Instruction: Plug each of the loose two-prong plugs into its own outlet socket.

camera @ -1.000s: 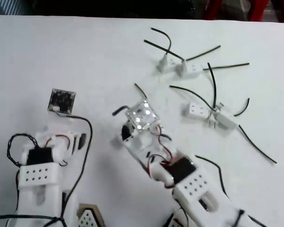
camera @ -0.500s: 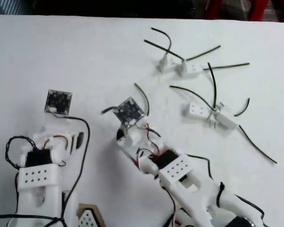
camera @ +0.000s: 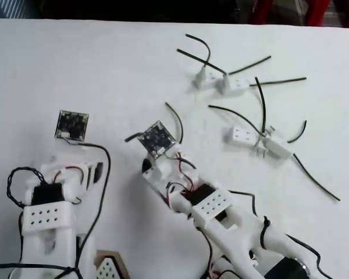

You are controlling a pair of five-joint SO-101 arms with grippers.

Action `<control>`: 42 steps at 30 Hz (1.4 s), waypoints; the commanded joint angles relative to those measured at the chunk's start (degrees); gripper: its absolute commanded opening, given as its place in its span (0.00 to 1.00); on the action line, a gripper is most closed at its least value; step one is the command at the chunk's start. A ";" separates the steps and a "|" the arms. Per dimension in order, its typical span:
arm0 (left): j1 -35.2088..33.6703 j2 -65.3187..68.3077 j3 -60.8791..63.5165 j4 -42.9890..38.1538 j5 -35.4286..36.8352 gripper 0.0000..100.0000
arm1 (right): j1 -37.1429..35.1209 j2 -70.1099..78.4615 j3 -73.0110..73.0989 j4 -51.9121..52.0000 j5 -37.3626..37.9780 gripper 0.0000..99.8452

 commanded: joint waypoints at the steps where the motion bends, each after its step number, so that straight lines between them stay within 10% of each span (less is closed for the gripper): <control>1: -0.40 -1.10 0.00 -1.05 0.62 0.26 | -0.40 -3.91 -0.18 3.38 0.00 0.02; 42: -0.31 -1.10 0.62 -1.05 0.35 0.26 | -1.27 -0.66 3.87 -2.07 0.44 0.02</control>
